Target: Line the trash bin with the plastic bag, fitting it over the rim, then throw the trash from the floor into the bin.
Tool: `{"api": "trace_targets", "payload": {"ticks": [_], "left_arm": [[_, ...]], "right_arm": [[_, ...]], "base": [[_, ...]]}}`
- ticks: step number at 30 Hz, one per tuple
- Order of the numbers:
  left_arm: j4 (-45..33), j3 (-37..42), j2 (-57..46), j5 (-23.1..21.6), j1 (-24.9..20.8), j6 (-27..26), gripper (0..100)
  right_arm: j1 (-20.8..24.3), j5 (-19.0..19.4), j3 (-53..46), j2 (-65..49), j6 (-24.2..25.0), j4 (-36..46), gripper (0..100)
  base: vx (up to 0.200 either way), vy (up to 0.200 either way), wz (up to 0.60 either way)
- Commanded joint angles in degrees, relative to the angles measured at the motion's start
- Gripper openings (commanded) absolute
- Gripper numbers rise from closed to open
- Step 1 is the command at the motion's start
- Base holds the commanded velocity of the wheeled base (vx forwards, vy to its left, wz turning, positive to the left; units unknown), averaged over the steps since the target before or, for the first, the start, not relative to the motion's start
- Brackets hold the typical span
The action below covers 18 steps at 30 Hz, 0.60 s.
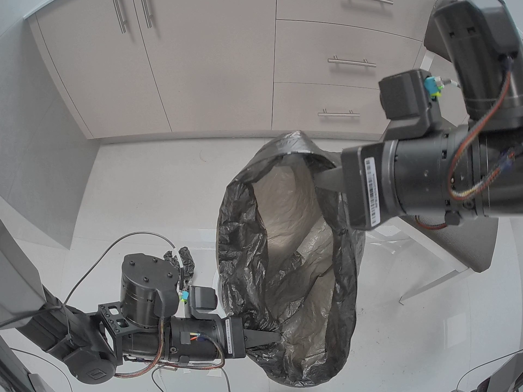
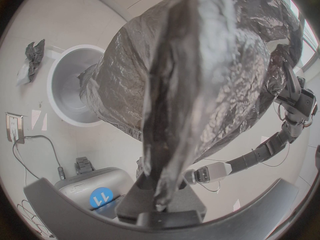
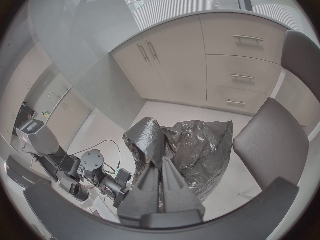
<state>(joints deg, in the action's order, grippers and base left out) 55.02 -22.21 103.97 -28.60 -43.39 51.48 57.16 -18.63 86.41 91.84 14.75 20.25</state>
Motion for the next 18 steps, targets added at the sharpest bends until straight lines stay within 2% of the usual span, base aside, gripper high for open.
{"api": "trace_targets", "payload": {"ticks": [1,3,6,7,9,10,11,12,14,18], "left_arm": [[0.6,2.5,0.6,2.0,0.1,-0.4,0],[0.9,3.1,0.7,3.6,0.0,-0.5,0],[1.1,4.6,2.5,10.0,-0.1,-3.5,0],[1.1,4.7,2.8,10.6,0.0,-3.9,0],[1.1,4.7,6.1,17.7,0.1,-7.6,0],[1.1,4.7,6.1,17.7,0.1,-7.6,0],[1.2,4.4,9.1,23.2,0.1,-9.6,0],[1.5,4.2,10.6,26.0,0.1,-11.1,0],[3.2,4.4,12.4,28.1,0.3,-12.2,0],[7.6,4.6,15.6,28.4,0.8,-12.5,0]], "right_arm": [[1.1,0.1,-1.2,1.6,0.3,0.0,0],[1.2,0.1,-1.4,2.0,0.4,0.0,0],[1.2,0.2,-2.6,2.9,0.7,-0.2,0],[1.2,0.2,-2.8,3.0,0.7,-0.3,0],[1.2,0.0,-4.3,4.4,0.8,-3.1,0],[1.2,0.0,-4.3,4.4,0.8,-3.1,0],[0.9,0.0,-5.4,5.5,1.2,-6.3,0],[0.8,0.0,-6.0,6.1,1.6,-7.8,0],[0.6,0.0,-6.9,7.0,1.9,-9.7,0],[0.2,0.0,-9.0,9.8,1.9,-13.3,0]], "base": [[0.000,0.000,0.00],[0.000,0.000,0.00],[0.000,0.000,0.00],[0.000,0.000,0.00],[0.000,0.000,0.00],[0.000,0.000,0.00],[0.000,0.000,0.00],[0.000,0.000,0.00],[0.000,0.000,0.00],[0.000,0.000,0.00]]}}
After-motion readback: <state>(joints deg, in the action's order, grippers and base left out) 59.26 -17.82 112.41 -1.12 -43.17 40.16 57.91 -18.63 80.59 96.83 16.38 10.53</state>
